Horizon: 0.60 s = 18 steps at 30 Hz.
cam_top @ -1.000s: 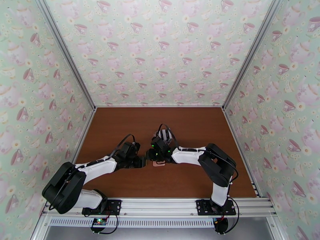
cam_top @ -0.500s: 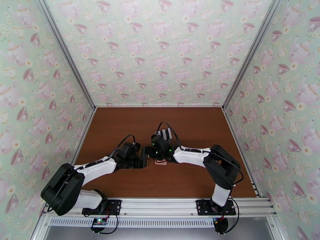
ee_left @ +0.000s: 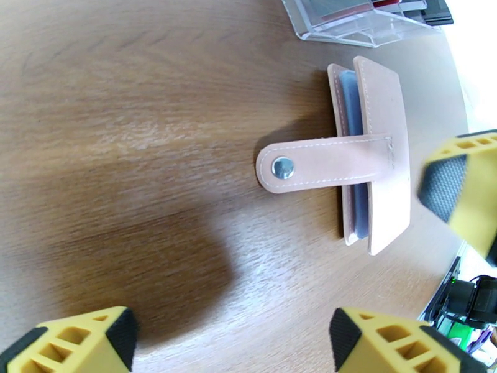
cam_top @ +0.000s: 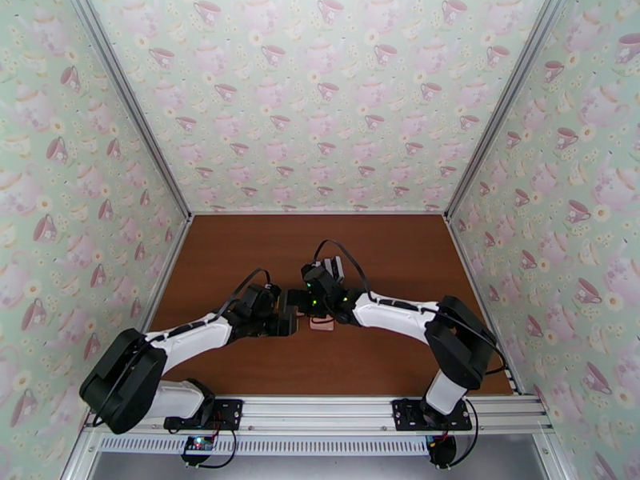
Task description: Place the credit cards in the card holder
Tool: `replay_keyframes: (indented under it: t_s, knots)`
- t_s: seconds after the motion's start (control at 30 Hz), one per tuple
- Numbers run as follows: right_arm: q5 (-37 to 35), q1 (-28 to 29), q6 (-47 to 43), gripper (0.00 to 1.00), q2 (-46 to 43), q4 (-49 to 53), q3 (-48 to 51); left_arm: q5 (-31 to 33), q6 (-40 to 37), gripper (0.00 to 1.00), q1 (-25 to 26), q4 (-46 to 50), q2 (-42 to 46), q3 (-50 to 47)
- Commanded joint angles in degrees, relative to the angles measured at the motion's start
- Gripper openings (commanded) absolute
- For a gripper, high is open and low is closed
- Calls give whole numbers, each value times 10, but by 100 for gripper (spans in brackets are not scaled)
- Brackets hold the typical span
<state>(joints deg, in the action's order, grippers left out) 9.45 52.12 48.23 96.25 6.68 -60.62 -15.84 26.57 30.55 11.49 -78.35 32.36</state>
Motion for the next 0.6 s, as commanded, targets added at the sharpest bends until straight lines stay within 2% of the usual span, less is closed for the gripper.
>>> replay_keyframes:
  t_s: [0.0,0.33,0.57]
  knots:
    - [-8,4,-13,93,-28,25,-13,7,-5,94,-4,19,11,18]
    - [-45,3,-29,91,-86,73,5,0,-5,95,-4,26,15,27]
    - [-52,-25,-33,85,-123,83,53,-9,-5,94,-3,35,29,36]
